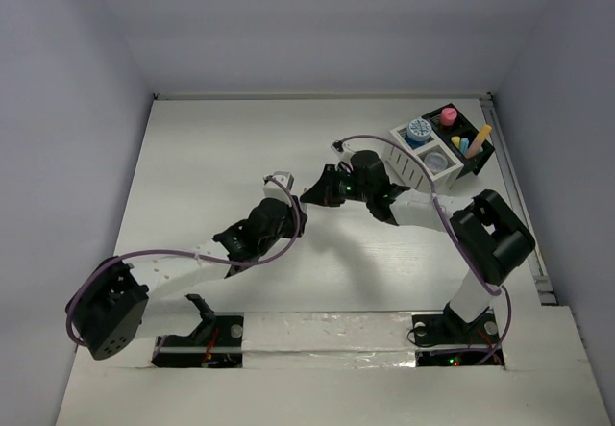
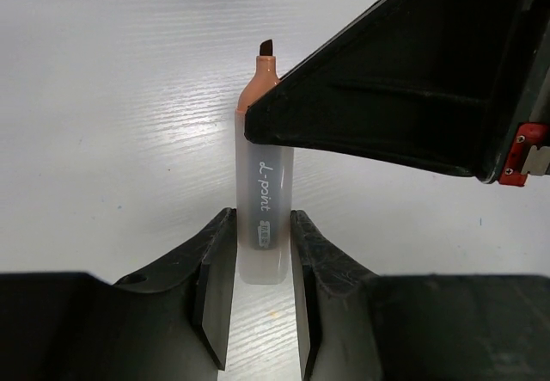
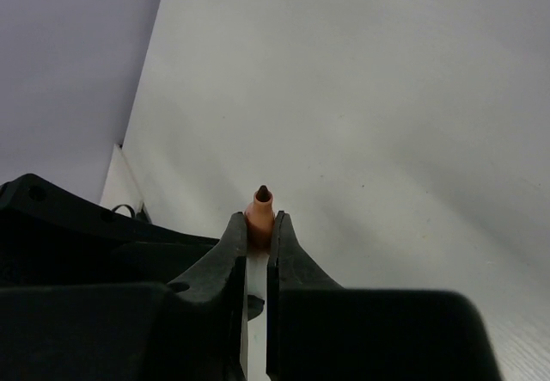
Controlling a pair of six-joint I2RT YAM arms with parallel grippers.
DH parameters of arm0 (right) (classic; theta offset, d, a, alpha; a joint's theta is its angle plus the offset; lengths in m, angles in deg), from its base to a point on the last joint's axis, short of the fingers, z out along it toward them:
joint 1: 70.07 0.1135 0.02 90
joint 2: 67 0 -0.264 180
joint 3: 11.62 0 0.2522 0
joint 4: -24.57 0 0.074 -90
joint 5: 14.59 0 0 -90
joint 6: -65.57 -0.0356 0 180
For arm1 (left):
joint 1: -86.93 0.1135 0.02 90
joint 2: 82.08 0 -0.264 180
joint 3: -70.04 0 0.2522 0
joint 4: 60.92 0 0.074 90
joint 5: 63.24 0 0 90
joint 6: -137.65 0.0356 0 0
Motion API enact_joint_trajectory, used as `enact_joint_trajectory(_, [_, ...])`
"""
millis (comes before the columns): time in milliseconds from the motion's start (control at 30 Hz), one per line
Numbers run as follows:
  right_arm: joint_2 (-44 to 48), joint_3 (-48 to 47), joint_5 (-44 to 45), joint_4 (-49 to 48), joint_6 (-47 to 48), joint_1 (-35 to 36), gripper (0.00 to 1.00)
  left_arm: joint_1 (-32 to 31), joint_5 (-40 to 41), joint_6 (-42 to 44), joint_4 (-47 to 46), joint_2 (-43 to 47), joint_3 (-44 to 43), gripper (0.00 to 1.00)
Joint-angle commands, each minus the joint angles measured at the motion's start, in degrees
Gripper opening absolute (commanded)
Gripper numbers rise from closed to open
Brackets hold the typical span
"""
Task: Sort the stationery into containers
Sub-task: Pick up the pen from the center of the board.
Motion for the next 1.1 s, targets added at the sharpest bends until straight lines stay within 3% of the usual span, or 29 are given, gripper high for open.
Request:
enact_joint_trajectory(0, [0.55, -1.27, -0.35, -1.96, 0.15, 0.8, 0.0, -0.27, 0.86, 0.74, -1.07, 2.37, -2.54, 0.01])
enact_joint_trajectory(167, [0.02, -3.12, -5.42, -5.11, 0.68, -1.56, 0.0, -0.27, -1.51, -0.4, -1.33, 4.57, -1.31, 0.38])
enact_joint_trajectory(267, [-0.33, -3.65, -11.92, -9.59, -0.72, -3.42, 0.0, 1.13, -5.1, -1.54, -2.91, 6.94, 0.09, 0.49])
enact_joint_trajectory(633, [3.09, -3.22, -21.35, -15.56, -1.16, -4.12, 0.0, 9.74, -20.93, -5.06, -9.5, 12.83, 4.31, 0.51])
enact_joint_trajectory(867, [4.5, -2.95, -25.22, -19.79, -4.42, -4.12, 0.0, 10.89, -28.5, -5.94, -12.93, 13.36, 5.37, 0.47])
enact_joint_trajectory(967, [4.33, -3.12, -25.66, -20.67, -5.65, -4.12, 0.0, 10.89, -30.69, -6.03, -14.43, 13.89, 5.72, 0.43])
enact_joint_trajectory(1067, [3.8, -2.86, -26.45, -22.34, -6.62, -4.12, 0.0, 10.89, -31.75, -6.29, -15.92, 14.5, 6.16, 0.31])
